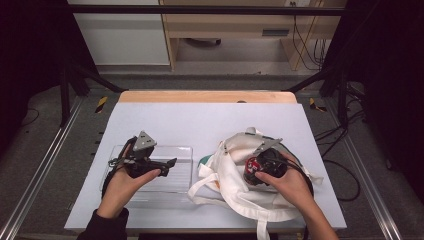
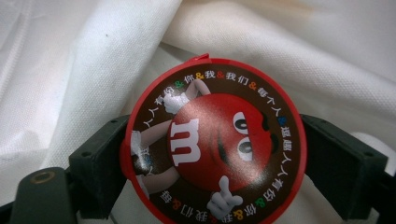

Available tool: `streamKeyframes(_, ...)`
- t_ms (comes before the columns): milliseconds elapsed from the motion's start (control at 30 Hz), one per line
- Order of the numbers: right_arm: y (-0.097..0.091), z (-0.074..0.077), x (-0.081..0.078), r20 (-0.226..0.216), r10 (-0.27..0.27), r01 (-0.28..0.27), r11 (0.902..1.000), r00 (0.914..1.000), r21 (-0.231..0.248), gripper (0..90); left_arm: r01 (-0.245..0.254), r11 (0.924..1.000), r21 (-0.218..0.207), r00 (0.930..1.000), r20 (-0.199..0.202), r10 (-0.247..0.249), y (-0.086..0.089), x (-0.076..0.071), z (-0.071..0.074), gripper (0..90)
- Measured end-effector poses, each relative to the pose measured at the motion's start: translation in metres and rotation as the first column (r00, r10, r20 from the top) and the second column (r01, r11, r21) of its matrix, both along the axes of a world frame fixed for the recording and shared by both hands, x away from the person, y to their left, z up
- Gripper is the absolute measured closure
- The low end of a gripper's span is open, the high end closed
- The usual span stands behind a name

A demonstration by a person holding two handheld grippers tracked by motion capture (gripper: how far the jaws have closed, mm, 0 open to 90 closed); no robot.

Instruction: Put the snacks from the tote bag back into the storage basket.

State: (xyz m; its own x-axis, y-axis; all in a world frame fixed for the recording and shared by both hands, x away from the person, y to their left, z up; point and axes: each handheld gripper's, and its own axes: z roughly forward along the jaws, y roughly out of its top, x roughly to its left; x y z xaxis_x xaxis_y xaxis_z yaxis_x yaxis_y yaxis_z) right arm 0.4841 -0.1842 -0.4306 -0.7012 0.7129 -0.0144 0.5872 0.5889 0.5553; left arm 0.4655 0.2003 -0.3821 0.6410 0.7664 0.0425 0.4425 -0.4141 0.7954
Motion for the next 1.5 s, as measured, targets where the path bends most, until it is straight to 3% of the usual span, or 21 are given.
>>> streamKeyframes(600, 0.002, 0.000, -0.001, -0.005, 0.009, -0.009, 0.9999, 0.9999, 0.004, 22.8, -0.001, 0.9999, -0.010, 1.0000, 0.005, 0.001, 0.001, 0.000, 0.001, 6.8)
streamKeyframes(1200, 0.002, 0.005, -0.005, -0.005, 0.016, -0.016, 0.9997, 0.9999, -0.020, 23.4, -0.007, 0.9999, -0.013, 1.0000, 0.001, 0.007, 0.004, 0.000, 0.001, 6.8)
streamKeyframes(1400, 0.002, 0.022, -0.013, 0.030, 0.027, -0.027, 0.9996, 0.9992, -0.009, 23.4, -0.017, 0.9998, -0.012, 0.9998, -0.012, 0.017, 0.007, 0.002, -0.001, 6.3)
streamKeyframes(1500, 0.002, 0.044, -0.019, 0.072, 0.038, -0.037, 0.9992, 0.9967, -0.017, 23.4, -0.018, 0.9998, -0.013, 0.9998, -0.012, 0.018, 0.008, 0.002, -0.002, 6.2)
